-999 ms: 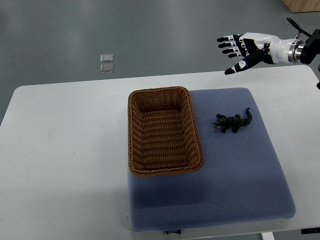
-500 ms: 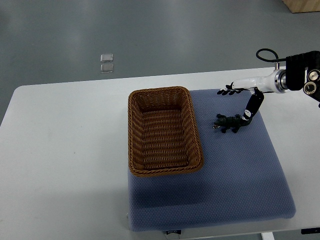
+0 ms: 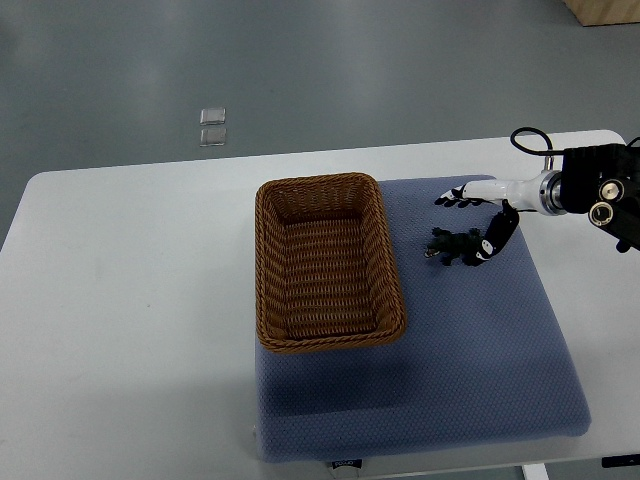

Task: Place crocodile in brown basket with right hand
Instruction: 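Lower the open right hand down onto the dark green toy crocodile, then close the right hand's fingers around the crocodile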

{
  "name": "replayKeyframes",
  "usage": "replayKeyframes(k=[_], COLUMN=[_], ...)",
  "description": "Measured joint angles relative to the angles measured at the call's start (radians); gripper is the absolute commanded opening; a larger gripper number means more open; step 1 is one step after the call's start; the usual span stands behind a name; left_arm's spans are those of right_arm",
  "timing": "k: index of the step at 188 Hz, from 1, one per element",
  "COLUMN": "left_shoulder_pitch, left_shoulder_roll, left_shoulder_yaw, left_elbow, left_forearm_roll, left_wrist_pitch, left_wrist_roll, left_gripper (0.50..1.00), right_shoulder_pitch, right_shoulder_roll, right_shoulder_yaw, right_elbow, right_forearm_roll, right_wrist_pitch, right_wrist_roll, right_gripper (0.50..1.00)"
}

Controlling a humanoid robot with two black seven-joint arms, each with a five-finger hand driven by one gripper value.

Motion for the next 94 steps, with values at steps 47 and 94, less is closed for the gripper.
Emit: replayKeyframes(k=[47,94], left_shoulder_pitch=[0.0,0.0], left_shoulder_roll=[0.0,0.0], left_shoulder_yaw=[-0.002,-0.002], left_elbow=[0.0,0.0], left_forearm_roll=[0.0,0.0], left_wrist_pitch=[0.001,0.001], left_wrist_roll=[0.0,0.0], left_gripper=[1.0,1.0], right_shoulder_pitch=[-0.037,-0.052], right_shoulder_roll=[0.036,0.049], right_shoulder_yaw=[0.007,0.007], right_elbow=[-0.012,-0.023], right_forearm_roll=[-0.004,-0.01], right_wrist_pitch=[-0.045,-0.074], right_wrist_roll=[-0.009,-0.01], right_gripper=[0.958,0.893])
